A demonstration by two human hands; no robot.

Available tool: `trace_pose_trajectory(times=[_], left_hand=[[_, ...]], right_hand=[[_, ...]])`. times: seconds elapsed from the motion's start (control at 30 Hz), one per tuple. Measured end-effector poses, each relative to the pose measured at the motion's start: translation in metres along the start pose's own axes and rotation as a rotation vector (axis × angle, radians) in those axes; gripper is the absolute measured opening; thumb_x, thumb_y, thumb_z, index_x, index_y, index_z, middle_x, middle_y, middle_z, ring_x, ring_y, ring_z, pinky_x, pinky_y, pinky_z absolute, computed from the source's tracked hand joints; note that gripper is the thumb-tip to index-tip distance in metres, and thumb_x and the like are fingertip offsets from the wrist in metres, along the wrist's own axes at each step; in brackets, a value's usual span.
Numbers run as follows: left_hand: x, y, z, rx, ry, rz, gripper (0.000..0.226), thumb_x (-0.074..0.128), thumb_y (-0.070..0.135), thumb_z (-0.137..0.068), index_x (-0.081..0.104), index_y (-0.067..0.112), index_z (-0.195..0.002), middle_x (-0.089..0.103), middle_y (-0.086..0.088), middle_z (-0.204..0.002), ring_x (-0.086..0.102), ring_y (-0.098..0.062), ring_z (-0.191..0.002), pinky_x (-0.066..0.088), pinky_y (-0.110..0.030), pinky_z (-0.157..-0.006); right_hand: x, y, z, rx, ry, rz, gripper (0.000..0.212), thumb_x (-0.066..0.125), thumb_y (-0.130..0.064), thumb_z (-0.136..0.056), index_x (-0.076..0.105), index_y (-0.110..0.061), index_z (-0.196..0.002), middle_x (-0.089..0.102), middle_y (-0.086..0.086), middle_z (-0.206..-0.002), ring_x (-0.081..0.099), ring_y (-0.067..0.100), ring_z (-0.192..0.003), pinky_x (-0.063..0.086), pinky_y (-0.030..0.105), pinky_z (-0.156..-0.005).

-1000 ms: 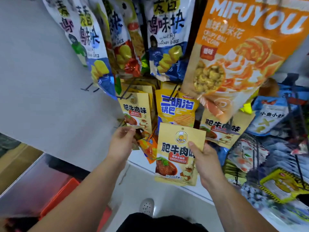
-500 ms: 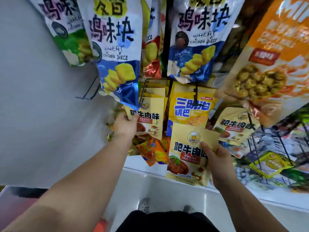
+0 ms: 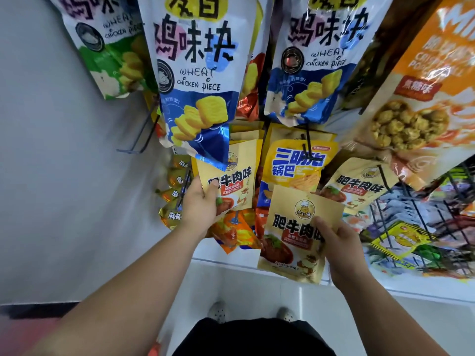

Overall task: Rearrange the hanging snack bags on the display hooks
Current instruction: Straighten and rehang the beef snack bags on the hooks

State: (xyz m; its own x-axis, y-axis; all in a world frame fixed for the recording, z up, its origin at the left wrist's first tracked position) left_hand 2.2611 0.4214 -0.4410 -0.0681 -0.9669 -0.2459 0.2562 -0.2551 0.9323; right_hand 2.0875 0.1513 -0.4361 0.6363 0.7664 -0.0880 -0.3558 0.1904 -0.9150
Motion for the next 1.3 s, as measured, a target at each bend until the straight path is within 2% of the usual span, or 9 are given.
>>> trace_pose_trajectory(times=[0.17,0.43,0.57,0.77,0.83,0.97,1.1,1.17,1.3], left_hand=[[-0.004,0.011,0.032,0.106,-0.025,0.067,0.016,0.048,0.021,-0.110,0.061,0.028,-0.118,0.075,0.018,-0.104,0.072,0.003,-0.096,0.056,-0.013,-0.070],[0.000,0.011,0.083,0.091,0.106,0.185,0.023,0.045,0.020,-0.111,0.063,0.031,-0.121,0.077,0.014,-0.110,0.074,-0.003,-0.099,0.059,-0.024,-0.077],[0.012,0.009,0.107,0.064,0.168,0.201,0.025,0.045,0.019,-0.111,0.063,0.035,-0.116,0.078,0.017,-0.105,0.074,-0.001,-0.096,0.057,-0.016,-0.072],[0.058,0.003,0.141,0.048,0.227,0.088,0.022,0.048,0.026,-0.109,0.065,0.038,-0.118,0.076,0.017,-0.113,0.071,-0.005,-0.106,0.055,-0.038,-0.093],[0.080,0.004,0.153,0.040,0.225,0.081,0.022,0.048,0.026,-0.110,0.067,0.035,-0.115,0.077,0.020,-0.110,0.070,-0.005,-0.107,0.053,-0.034,-0.089],[0.121,0.012,0.177,0.016,0.233,0.075,0.023,0.046,0.027,-0.111,0.066,0.039,-0.108,0.074,0.023,-0.105,0.068,0.006,-0.098,0.047,-0.018,-0.074],[0.150,0.018,0.195,0.026,0.240,0.034,0.024,0.045,0.027,-0.111,0.064,0.041,-0.110,0.073,0.025,-0.101,0.066,0.017,-0.087,0.047,-0.014,-0.071],[0.158,0.018,0.200,0.013,0.248,0.013,0.021,0.045,0.027,-0.111,0.063,0.038,-0.112,0.072,0.023,-0.099,0.066,0.015,-0.088,0.045,-0.014,-0.071],[0.168,0.025,0.212,0.002,0.258,-0.041,0.018,0.045,0.028,-0.111,0.063,0.032,-0.114,0.070,0.021,-0.096,0.064,0.013,-0.085,0.043,-0.012,-0.067]], right_hand=[[-0.008,-0.003,0.002,0.008,0.007,-0.018,0.019,0.064,-0.020,-0.101,0.070,-0.005,-0.111,0.080,0.013,-0.099,0.078,0.030,-0.088,0.058,0.037,-0.065],[-0.026,0.000,-0.002,0.048,-0.050,-0.035,0.019,0.063,-0.022,-0.102,0.071,-0.007,-0.111,0.081,0.010,-0.098,0.079,0.026,-0.086,0.059,0.035,-0.062],[-0.044,-0.001,-0.011,0.084,-0.101,-0.084,0.018,0.064,-0.020,-0.102,0.069,-0.005,-0.109,0.081,0.011,-0.097,0.079,0.026,-0.086,0.061,0.039,-0.068],[-0.103,0.000,-0.033,0.060,-0.126,-0.069,0.011,0.063,-0.016,-0.103,0.072,-0.011,-0.104,0.081,0.008,-0.094,0.078,0.024,-0.080,0.060,0.046,-0.079],[-0.129,-0.001,-0.040,0.029,-0.121,-0.036,0.011,0.063,-0.017,-0.103,0.073,-0.013,-0.106,0.081,0.008,-0.097,0.078,0.023,-0.080,0.058,0.045,-0.075],[-0.178,-0.011,-0.053,-0.059,-0.120,0.065,0.010,0.064,-0.022,-0.103,0.071,-0.018,-0.098,0.078,-0.006,-0.081,0.069,0.009,-0.066,0.050,0.024,-0.054],[-0.205,-0.026,-0.065,-0.127,-0.154,0.123,0.019,0.062,-0.033,-0.104,0.073,-0.018,-0.100,0.075,0.014,-0.086,0.058,0.007,-0.057,0.044,0.023,-0.052],[-0.209,-0.034,-0.070,-0.156,-0.165,0.131,0.015,0.060,-0.032,-0.105,0.071,-0.023,-0.102,0.074,0.007,-0.083,0.057,0.005,-0.055,0.043,0.017,-0.046],[-0.197,-0.041,-0.085,-0.229,-0.193,0.144,0.016,0.062,-0.034,-0.103,0.071,-0.021,-0.100,0.071,0.004,-0.083,0.058,0.015,-0.066,0.049,0.030,-0.058]])
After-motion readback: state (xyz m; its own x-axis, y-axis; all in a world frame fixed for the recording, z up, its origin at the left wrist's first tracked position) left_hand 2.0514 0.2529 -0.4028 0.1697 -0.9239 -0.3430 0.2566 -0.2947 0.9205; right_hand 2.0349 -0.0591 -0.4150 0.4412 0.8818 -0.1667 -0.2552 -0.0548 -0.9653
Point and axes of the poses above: each hand's wrist, its own z-axis away from the middle knuckle, its own x-axis out of the palm, y = z × x, the point moved 6 cm from there along -z, towards the middle knuckle
